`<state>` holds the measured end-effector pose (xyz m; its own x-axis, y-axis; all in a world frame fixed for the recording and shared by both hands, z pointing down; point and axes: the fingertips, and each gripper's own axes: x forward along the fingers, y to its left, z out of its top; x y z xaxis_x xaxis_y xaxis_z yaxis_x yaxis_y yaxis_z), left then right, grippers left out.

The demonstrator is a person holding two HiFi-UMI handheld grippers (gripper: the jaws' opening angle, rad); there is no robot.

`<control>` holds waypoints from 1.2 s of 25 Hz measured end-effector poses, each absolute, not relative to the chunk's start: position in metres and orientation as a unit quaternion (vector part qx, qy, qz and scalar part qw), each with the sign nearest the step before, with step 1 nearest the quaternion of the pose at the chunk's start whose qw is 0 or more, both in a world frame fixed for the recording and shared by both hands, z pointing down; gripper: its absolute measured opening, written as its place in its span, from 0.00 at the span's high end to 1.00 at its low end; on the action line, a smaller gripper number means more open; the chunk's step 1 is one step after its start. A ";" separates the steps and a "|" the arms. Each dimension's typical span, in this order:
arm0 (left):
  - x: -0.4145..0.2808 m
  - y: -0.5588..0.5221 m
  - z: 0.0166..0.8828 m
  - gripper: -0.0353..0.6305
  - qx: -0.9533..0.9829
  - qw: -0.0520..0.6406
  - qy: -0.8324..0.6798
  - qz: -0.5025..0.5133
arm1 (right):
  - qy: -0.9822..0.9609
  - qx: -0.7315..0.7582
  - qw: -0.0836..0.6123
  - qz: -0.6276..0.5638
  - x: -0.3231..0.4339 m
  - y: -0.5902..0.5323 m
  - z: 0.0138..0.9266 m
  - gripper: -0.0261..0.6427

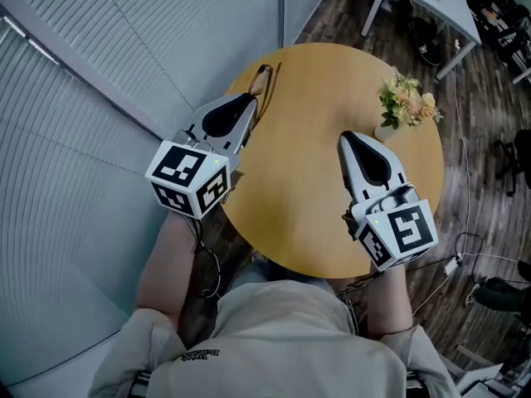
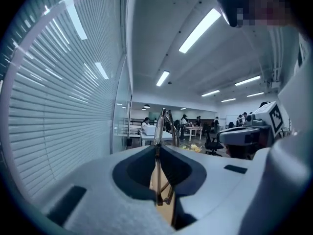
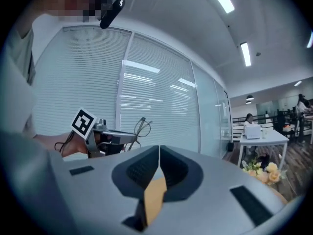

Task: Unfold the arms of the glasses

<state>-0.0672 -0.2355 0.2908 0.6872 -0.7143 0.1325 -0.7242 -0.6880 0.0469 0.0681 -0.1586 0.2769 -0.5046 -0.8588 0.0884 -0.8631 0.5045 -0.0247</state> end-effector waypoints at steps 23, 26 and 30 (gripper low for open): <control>-0.125 -0.097 0.214 0.88 0.909 0.093 -0.395 -0.092 | -0.899 0.438 0.006 -0.017 0.021 -0.070 0.212 0.92; -0.126 -0.089 0.219 0.88 0.910 0.088 -0.397 -0.080 | -0.900 0.436 0.016 -0.007 0.021 -0.066 0.222 0.92; -0.128 -0.087 0.231 0.88 0.909 0.101 -0.399 -0.071 | -0.902 0.430 0.028 0.011 0.018 -0.062 0.238 0.92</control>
